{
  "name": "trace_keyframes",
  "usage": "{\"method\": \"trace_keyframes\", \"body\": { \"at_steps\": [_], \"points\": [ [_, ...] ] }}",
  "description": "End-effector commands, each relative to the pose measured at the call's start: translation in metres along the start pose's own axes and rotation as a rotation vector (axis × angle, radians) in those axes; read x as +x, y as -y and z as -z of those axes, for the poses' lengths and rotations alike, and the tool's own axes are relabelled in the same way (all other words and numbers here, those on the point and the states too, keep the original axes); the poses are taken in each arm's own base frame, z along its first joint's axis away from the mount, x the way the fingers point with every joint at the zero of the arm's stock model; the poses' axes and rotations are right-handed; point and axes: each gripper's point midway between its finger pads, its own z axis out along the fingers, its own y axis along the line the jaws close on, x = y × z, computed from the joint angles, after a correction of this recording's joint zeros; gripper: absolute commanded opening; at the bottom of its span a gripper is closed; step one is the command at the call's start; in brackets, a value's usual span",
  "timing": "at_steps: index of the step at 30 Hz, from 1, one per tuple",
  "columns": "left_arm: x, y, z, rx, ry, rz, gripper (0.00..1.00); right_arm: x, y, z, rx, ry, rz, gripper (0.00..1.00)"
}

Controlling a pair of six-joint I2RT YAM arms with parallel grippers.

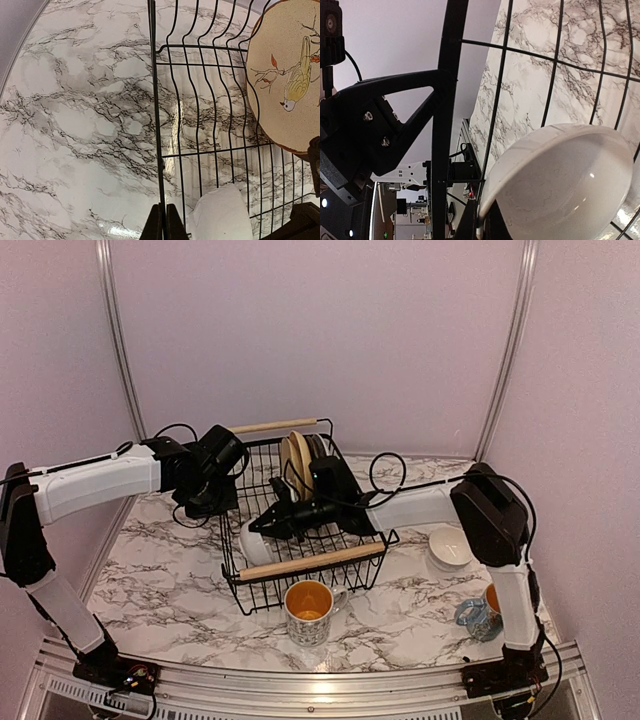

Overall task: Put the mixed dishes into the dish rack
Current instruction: Place the bowl in the dish rack.

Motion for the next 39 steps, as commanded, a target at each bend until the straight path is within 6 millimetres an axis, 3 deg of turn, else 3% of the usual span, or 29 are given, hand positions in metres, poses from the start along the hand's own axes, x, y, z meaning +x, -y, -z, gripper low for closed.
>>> {"method": "trace_keyframes", "body": {
  "at_steps": [1, 8, 13, 17, 22, 26, 29, 31, 35, 39],
  "points": [
    [0.015, 0.032, 0.01, 0.135, -0.051, -0.08, 0.0, 0.001, -0.003, -0.013, -0.038, -0.003, -0.043, 0.0],
    [0.01, 0.031, 0.015, 0.14, -0.037, -0.079, 0.0, 0.006, 0.017, -0.016, -0.012, -0.004, -0.129, 0.0],
    [0.008, 0.03, 0.017, 0.14, -0.026, -0.08, 0.0, -0.001, 0.037, 0.005, 0.054, 0.046, -0.188, 0.01],
    [0.008, 0.031, 0.017, 0.141, -0.027, -0.079, 0.0, -0.01, 0.048, 0.02, 0.092, 0.08, -0.197, 0.06],
    [0.007, 0.031, 0.017, 0.14, -0.024, -0.083, 0.0, -0.015, 0.052, 0.031, 0.174, 0.093, -0.133, 0.2],
    [0.006, 0.03, 0.018, 0.137, -0.018, -0.086, 0.0, -0.022, 0.055, 0.042, 0.222, 0.118, -0.101, 0.19],
    [0.006, 0.029, 0.018, 0.131, -0.019, -0.087, 0.0, -0.024, 0.057, 0.047, 0.229, 0.131, -0.095, 0.11],
    [0.007, 0.028, 0.017, 0.129, -0.019, -0.088, 0.0, -0.025, 0.054, 0.047, 0.212, 0.13, -0.083, 0.01],
    [0.007, 0.029, 0.017, 0.13, -0.019, -0.091, 0.0, -0.025, 0.039, 0.043, 0.171, 0.119, -0.043, 0.0],
    [0.005, 0.03, 0.019, 0.136, -0.014, -0.093, 0.0, -0.023, 0.009, 0.036, 0.152, 0.099, 0.07, 0.0]
  ]
}}
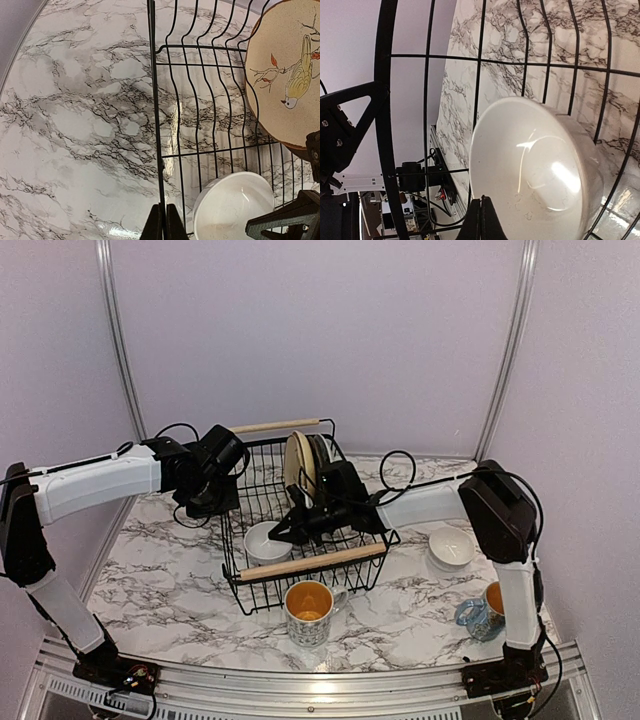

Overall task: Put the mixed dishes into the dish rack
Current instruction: Place the bowl in the dish rack.

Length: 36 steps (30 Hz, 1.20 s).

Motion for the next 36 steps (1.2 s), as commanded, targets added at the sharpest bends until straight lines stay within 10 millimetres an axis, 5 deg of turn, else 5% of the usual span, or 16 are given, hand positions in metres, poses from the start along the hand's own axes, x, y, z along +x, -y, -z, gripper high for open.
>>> {"method": "trace_keyframes", "body": {
  "at_steps": [1, 10, 15, 21, 24, 31, 36],
  "points": [
    [0.003, 0.028, 0.019, 0.128, -0.014, -0.084, 0.0, -0.013, -0.047, 0.015, -0.022, 0.049, 0.135, 0.0],
    [-0.022, 0.034, 0.039, 0.138, 0.041, -0.119, 0.0, -0.014, -0.104, 0.029, -0.072, 0.069, 0.314, 0.21],
    [-0.026, 0.045, 0.045, 0.184, 0.034, -0.116, 0.0, -0.017, -0.143, 0.049, -0.051, 0.096, 0.574, 0.31],
    [-0.013, 0.052, 0.037, 0.218, -0.017, -0.095, 0.0, -0.031, -0.132, 0.085, 0.249, 0.097, 1.071, 0.4],
    [-0.006, 0.051, 0.031, 0.227, -0.028, -0.077, 0.0, -0.032, -0.117, 0.095, 0.364, 0.051, 1.271, 0.55],
    [0.006, 0.066, 0.026, 0.33, -0.05, -0.008, 0.0, -0.038, -0.104, 0.102, 0.434, -0.036, 1.422, 0.75],
    [0.013, 0.069, 0.026, 0.382, -0.057, 0.025, 0.0, -0.024, -0.092, 0.081, 0.42, -0.138, 1.387, 0.69]
  ]
}}
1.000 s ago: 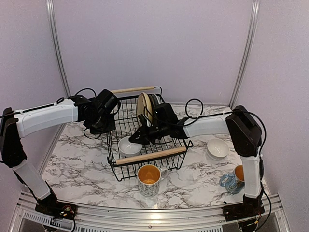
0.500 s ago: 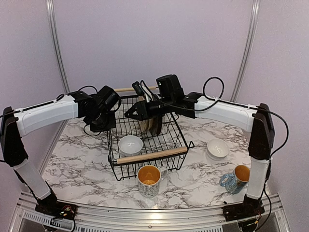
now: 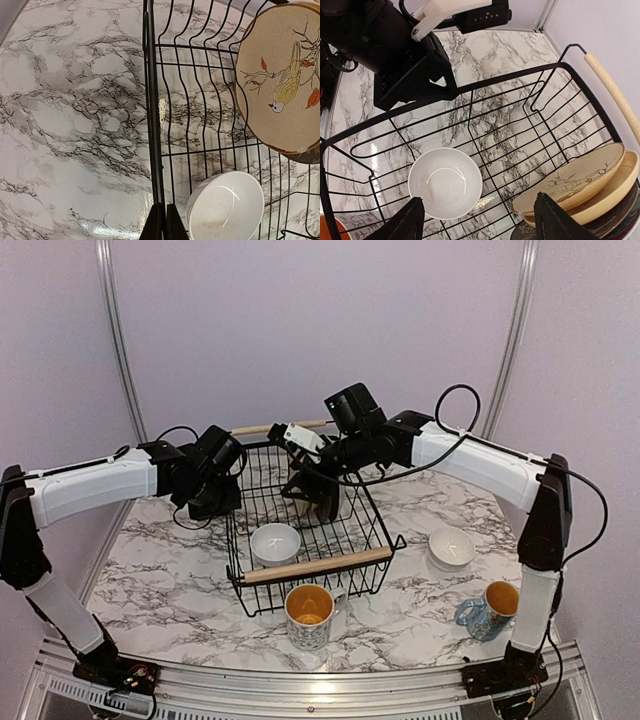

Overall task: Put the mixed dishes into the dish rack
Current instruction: Place the bowl in the dish rack.

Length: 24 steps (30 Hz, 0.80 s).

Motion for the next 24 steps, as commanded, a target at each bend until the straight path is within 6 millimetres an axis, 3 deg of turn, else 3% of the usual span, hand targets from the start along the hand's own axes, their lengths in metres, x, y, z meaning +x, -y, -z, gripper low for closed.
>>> {"method": "trace_keyframes", "body": {
  "at_steps": [1, 7, 15, 19, 21, 24],
  "points": [
    [0.01, 0.06, 0.022, 0.309, -0.042, 0.003, 0.0, 0.015, -0.015, -0.015, -0.051, -0.098, 0.013, 0.67],
    [0.014, 0.075, 0.027, 0.429, -0.033, 0.078, 0.0, 0.035, -0.031, -0.037, -0.111, -0.149, -0.157, 0.45],
    [0.007, 0.096, 0.031, 0.501, -0.004, 0.126, 0.0, 0.055, -0.064, -0.064, -0.19, -0.246, -0.202, 0.46],
    [0.005, 0.098, 0.031, 0.506, 0.002, 0.126, 0.01, 0.07, -0.07, -0.076, -0.175, -0.285, -0.263, 0.44],
    [0.004, 0.096, 0.032, 0.499, 0.012, 0.127, 0.17, 0.074, -0.071, -0.08, -0.161, -0.296, -0.272, 0.44],
    [-0.002, 0.092, 0.04, 0.498, 0.041, 0.131, 0.33, 0.077, -0.075, -0.084, -0.156, -0.313, -0.267, 0.44]
  ]
}}
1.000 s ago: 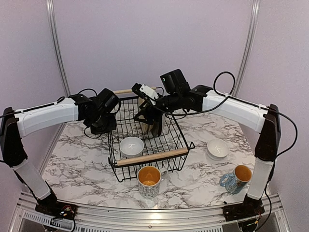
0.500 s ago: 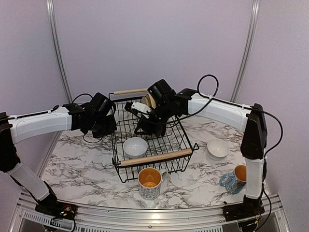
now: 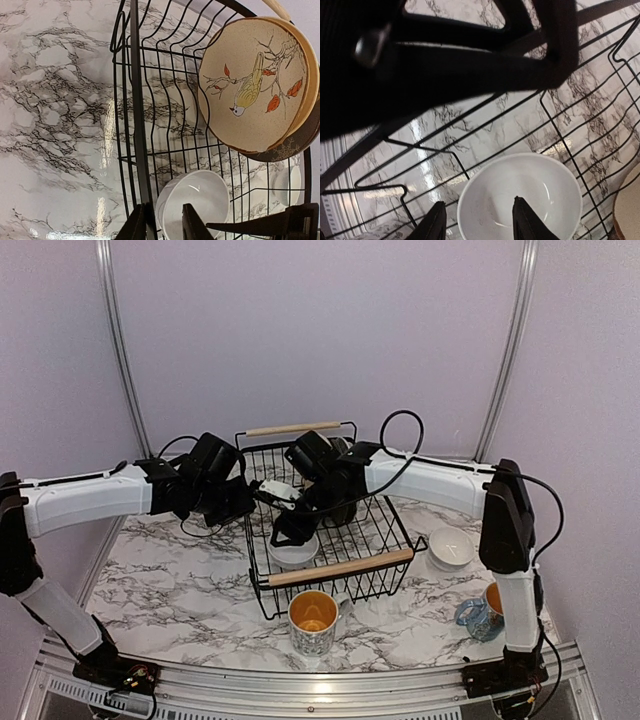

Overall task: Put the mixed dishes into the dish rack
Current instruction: Place the bowl in the dish rack, then turn the bowl upside down over the dish rack.

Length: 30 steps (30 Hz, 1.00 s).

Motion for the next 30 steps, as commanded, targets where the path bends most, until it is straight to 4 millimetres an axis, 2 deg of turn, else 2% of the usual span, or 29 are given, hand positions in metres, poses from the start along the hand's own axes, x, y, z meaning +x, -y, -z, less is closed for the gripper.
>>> {"method": "trace_keyframes", "body": {
  "at_steps": [1, 6, 14, 17, 20, 23, 25, 27, 30],
  "points": [
    [-0.005, 0.061, 0.026, 0.248, 0.014, -0.006, 0.36, 0.007, -0.009, -0.016, 0.015, -0.039, -0.021, 0.44],
    [-0.014, 0.055, 0.039, 0.237, 0.061, 0.0, 0.44, 0.021, -0.01, -0.03, 0.075, -0.092, -0.022, 0.44],
    [-0.028, 0.022, 0.056, 0.149, 0.163, 0.022, 0.48, 0.039, -0.013, -0.036, 0.065, -0.132, -0.02, 0.41],
    [-0.032, 0.008, 0.059, 0.104, 0.188, 0.012, 0.49, 0.037, -0.02, -0.034, 0.029, -0.127, 0.009, 0.4],
    [-0.037, -0.007, 0.056, 0.046, 0.198, -0.016, 0.5, 0.028, -0.026, -0.021, 0.001, -0.098, 0.036, 0.37],
    [-0.039, -0.013, 0.052, 0.021, 0.193, -0.039, 0.5, 0.013, -0.018, -0.001, -0.014, -0.025, 0.029, 0.38],
    [-0.041, -0.015, 0.052, 0.01, 0.199, -0.048, 0.5, 0.009, -0.01, 0.005, 0.002, -0.012, 0.035, 0.4],
    [-0.046, -0.018, 0.054, -0.001, 0.211, -0.049, 0.5, 0.012, -0.009, 0.004, 0.001, -0.025, 0.061, 0.4],
    [-0.056, -0.021, 0.063, -0.015, 0.235, -0.049, 0.5, 0.028, -0.017, -0.009, -0.01, -0.083, 0.099, 0.4]
  ]
}}
